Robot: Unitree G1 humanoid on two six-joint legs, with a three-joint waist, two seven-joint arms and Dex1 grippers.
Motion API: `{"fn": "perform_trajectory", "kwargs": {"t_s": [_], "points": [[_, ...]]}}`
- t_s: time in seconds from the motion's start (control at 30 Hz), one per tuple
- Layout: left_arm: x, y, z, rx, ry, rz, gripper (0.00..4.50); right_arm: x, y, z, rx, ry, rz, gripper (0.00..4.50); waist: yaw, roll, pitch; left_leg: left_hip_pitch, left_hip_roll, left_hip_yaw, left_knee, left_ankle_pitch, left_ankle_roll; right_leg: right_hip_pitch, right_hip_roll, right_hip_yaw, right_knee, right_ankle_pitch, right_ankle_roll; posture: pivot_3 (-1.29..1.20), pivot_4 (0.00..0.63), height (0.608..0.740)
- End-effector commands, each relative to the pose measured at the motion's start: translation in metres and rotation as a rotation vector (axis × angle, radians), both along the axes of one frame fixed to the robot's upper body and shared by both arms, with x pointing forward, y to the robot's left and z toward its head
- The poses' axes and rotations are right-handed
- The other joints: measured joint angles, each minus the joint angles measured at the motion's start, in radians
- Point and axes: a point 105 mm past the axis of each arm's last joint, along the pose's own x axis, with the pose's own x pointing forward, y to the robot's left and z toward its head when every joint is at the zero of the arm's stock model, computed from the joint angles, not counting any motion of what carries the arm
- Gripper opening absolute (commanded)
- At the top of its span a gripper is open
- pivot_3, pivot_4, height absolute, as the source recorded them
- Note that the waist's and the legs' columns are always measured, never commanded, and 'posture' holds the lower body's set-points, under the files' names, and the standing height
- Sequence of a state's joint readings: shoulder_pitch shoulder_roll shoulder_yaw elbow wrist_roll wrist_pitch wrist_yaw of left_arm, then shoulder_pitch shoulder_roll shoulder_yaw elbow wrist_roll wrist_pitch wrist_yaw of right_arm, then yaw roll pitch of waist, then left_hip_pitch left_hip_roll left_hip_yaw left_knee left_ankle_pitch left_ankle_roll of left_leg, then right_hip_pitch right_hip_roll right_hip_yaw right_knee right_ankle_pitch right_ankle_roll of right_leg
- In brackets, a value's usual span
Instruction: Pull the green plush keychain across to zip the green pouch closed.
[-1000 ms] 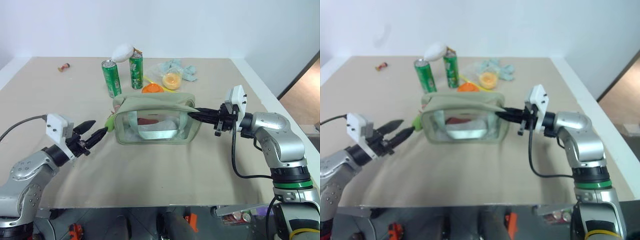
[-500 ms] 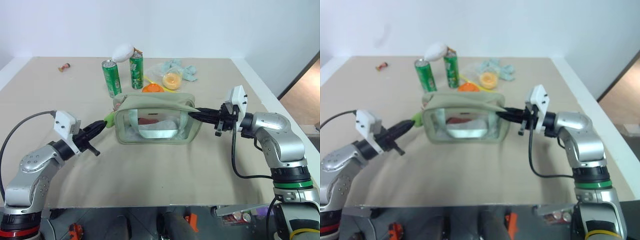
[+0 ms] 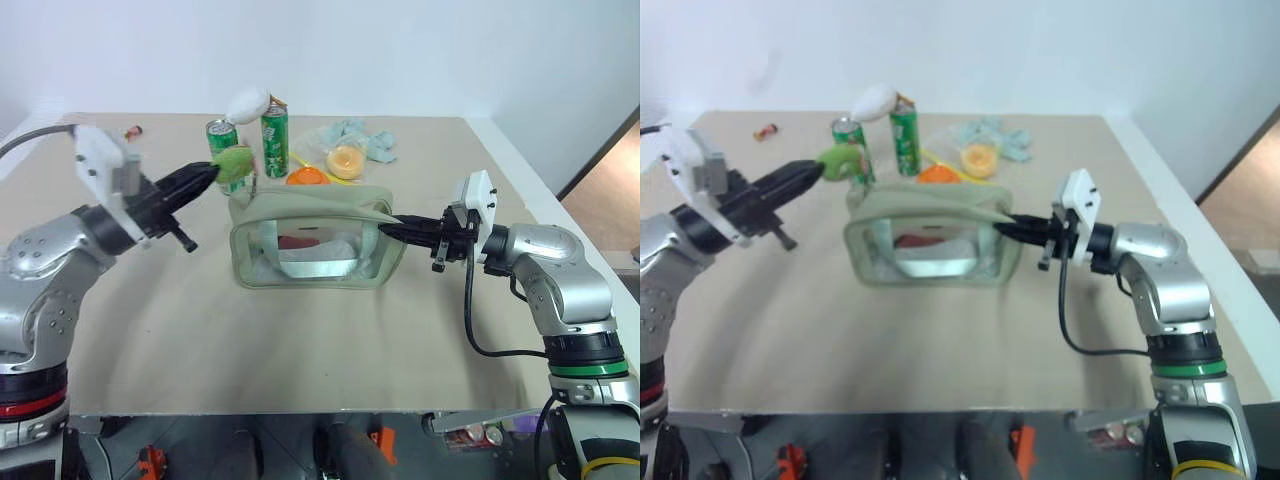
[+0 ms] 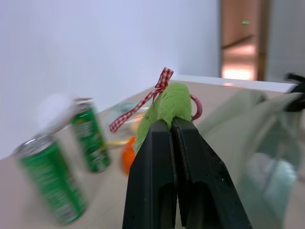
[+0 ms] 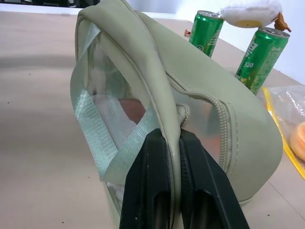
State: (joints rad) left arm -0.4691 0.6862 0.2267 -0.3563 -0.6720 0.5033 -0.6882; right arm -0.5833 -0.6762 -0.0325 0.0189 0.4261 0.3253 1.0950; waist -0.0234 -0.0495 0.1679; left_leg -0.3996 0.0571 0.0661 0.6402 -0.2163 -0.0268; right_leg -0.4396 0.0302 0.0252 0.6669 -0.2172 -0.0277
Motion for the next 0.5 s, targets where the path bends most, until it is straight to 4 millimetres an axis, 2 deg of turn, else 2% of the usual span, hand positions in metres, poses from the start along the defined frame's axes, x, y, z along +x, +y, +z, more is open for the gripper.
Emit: {"fn": "perform_trajectory", "kwargs": {"t_s": [0.03,0.5], "points": [[-0.004,-0.018,0.009,0.043,-0.060,-0.059,0.09,-0.001,-0.001,0.013,-0.003,-0.050,0.000,0.00,0.000,0.000,0.000,0.000,0.000,0.000,0.000,0.000,0.000,0.000,0.000,0.000,0.000,0.000,0.000,0.00,0.150,0.740],[0.001,-0.077,0.009,0.073,-0.112,-0.243,0.09,0.000,-0.003,0.016,-0.011,-0.052,-0.011,0.00,0.001,0.000,0.000,-0.002,-0.001,0.000,0.001,0.000,0.000,0.000,0.000,-0.001,0.000,0.000,0.000,0.00,0.150,0.740]]}}
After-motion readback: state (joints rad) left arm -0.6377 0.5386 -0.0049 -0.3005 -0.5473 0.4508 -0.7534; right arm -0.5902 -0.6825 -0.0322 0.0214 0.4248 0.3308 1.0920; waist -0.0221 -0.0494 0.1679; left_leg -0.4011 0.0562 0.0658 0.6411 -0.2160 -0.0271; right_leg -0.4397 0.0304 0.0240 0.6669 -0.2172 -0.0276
